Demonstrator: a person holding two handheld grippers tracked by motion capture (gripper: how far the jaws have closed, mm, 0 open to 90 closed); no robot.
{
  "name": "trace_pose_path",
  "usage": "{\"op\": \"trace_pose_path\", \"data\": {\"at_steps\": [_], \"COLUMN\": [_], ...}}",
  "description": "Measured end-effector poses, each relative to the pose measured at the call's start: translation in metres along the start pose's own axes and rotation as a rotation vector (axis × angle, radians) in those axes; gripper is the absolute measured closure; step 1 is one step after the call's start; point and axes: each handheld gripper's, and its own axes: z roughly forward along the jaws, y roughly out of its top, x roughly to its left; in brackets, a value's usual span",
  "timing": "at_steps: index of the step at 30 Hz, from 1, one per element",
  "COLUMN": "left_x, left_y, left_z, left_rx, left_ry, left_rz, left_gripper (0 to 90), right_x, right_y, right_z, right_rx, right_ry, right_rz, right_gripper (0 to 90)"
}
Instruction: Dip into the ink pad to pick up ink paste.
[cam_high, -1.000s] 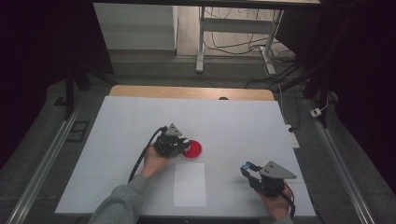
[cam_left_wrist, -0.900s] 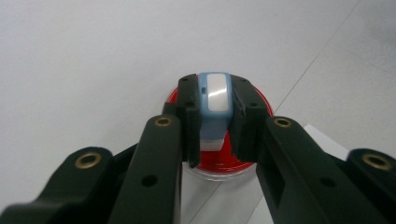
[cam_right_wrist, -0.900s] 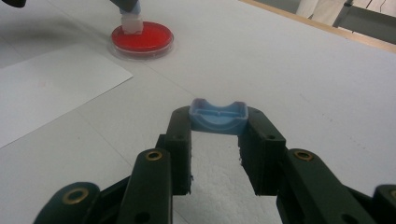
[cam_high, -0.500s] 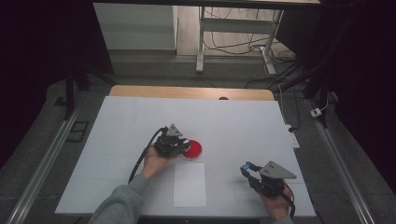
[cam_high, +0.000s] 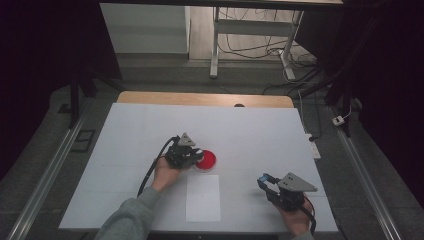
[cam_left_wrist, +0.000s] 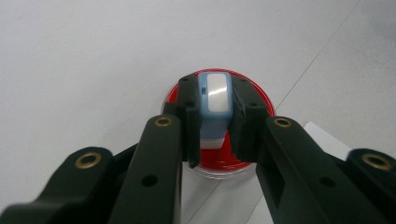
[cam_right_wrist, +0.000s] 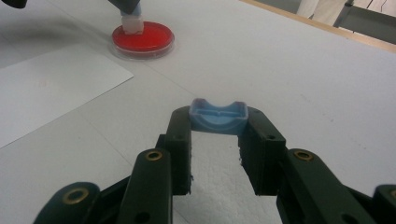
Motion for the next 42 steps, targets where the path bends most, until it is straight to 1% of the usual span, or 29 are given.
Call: {"op": "trace_pose_path", "data": {"at_steps": [3, 6, 9, 14, 20, 27, 31, 35, 38, 42], "left_x": [0.000, 0.001, 0.000, 0.000, 0.004, 0.007, 0.008, 0.007, 0.007, 0.006], "left_y": [0.000, 0.001, 0.001, 0.003, 0.003, 0.004, 0.004, 0.005, 0.005, 0.006], "left_z": [-0.002, -0.002, -0.003, -0.009, -0.016, -0.025, -0.028, -0.033, -0.037, -0.043], "left_rx": [-0.013, -0.013, -0.022, -0.048, -0.070, -0.099, -0.104, -0.114, -0.128, -0.138], "left_ry": [0.003, 0.003, 0.012, 0.009, 0.001, -0.027, -0.037, -0.050, -0.073, -0.085], "left_rz": [-0.004, -0.016, -0.011, -0.015, -0.029, -0.034, -0.033, -0.035, -0.042, -0.040], "left_gripper": [76.2, 76.2, 76.2, 76.2, 76.2, 76.1, 76.1, 76.1, 76.1, 76.1], "right_x": [0.000, 0.000, 0.000, -0.001, -0.001, -0.002, -0.002, -0.003, -0.003, -0.004], "right_y": [0.000, 0.000, 0.000, 0.000, 0.001, 0.000, 0.000, 0.000, 0.000, 0.000], "right_z": [0.000, 0.000, -0.001, -0.002, -0.002, -0.003, -0.003, -0.003, -0.003, -0.003], "right_rx": [-0.002, -0.004, -0.006, -0.009, -0.012, -0.012, -0.014, -0.014, -0.014, -0.015], "right_ry": [0.000, -0.002, -0.005, -0.010, -0.007, -0.012, -0.011, -0.010, -0.011, -0.014], "right_rz": [-0.001, -0.001, 0.001, 0.000, 0.000, 0.004, 0.004, 0.003, 0.004, 0.005], "right_gripper": [64.9, 64.9, 64.9, 64.9, 64.9, 64.9, 64.9, 64.9, 64.9, 64.9]}}
